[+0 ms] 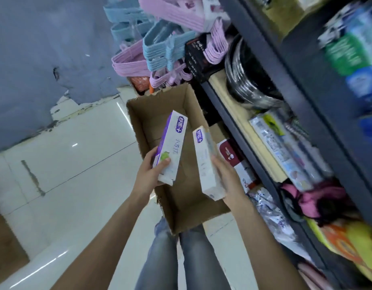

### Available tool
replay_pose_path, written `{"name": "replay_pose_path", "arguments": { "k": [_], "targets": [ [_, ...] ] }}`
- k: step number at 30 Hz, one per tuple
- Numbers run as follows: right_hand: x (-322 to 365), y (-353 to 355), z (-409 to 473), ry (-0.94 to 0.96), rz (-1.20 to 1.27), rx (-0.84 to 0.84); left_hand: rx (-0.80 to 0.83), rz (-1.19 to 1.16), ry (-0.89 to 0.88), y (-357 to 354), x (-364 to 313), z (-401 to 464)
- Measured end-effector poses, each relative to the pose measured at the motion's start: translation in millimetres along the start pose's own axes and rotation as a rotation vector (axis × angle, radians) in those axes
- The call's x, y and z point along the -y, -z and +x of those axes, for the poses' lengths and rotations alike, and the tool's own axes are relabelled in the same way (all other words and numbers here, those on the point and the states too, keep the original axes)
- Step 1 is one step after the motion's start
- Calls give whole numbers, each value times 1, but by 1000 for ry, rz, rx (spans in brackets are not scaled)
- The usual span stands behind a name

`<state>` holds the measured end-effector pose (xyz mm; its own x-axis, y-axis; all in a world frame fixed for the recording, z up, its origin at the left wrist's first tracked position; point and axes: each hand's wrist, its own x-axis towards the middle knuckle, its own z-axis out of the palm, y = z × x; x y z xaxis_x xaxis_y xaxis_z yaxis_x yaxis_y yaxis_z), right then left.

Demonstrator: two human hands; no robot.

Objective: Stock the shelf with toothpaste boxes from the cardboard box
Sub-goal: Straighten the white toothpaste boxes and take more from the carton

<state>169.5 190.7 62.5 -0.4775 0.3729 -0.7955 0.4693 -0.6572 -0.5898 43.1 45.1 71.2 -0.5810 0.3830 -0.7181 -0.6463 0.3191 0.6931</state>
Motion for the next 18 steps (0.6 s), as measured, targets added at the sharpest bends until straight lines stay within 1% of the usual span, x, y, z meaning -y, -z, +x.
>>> {"name": "replay_pose_path", "arguments": {
  "k": [2, 6, 8, 10, 13, 16, 18],
  "targets": [
    [22, 10, -52, 13, 168, 71, 64, 80, -38, -2, -23, -33],
    [49, 26, -148, 32, 514, 240, 276, 186, -126, -12, -66, -88],
    [58, 33, -187, 92, 563, 261, 364, 209, -166, -21, -87, -106],
    [65, 42, -215, 136, 581, 274, 419, 216, -228, -33, -105, -118],
    [66, 64, -244, 198, 569, 150, 483, 218, -313, -53, -121, -130],
    [55, 91, -262, 207, 580, 23, 541, 241, -340, -79, -126, -143],
    [49, 112, -271, 238, 435, -57, 565, 274, -344, -98, -124, -154]
  ]
}}
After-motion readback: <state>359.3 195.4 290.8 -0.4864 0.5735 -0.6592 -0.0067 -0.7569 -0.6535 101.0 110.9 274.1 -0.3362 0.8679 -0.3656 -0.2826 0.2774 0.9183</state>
